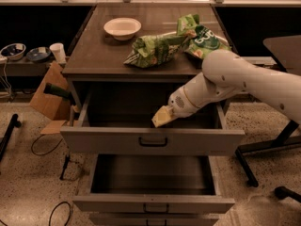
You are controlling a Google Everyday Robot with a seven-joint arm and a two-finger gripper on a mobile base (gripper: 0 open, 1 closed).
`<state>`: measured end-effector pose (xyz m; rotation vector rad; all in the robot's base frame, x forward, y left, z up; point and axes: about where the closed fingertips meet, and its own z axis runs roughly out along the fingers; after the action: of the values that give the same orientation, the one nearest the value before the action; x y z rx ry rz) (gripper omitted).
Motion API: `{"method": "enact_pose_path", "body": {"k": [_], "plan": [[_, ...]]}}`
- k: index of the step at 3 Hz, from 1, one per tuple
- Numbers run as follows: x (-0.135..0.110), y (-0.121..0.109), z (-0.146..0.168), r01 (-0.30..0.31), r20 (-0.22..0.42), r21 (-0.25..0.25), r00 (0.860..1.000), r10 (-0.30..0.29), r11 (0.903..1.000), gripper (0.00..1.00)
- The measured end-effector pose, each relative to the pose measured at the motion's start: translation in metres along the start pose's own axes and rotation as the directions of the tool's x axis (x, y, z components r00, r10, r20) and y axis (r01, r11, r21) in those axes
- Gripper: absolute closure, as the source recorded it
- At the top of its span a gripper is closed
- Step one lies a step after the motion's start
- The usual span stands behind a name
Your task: Close top drawer
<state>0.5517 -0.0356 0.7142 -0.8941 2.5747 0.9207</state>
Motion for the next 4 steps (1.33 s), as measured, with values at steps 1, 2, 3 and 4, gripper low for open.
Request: {"method": "enact_pose_path", "body": {"k": [1,2,3,4], "plan": [[-0.019,-0.009,0.008,-0.028,0.015,0.001,0.999,0.028,0.9996,1.00],[-0.018,-0.018,-0.001,-0.045,0.058,-0.015,0.997,0.046,0.9989,1.00],[0.000,-0.021,-0.031,-0.034,0.114,0.001,0.993,0.033,0.9994,1.00],[0.035,-0.022,-0.069,-0.027,0.157,0.033,0.987,0.022,0.9991,1.00]]}}
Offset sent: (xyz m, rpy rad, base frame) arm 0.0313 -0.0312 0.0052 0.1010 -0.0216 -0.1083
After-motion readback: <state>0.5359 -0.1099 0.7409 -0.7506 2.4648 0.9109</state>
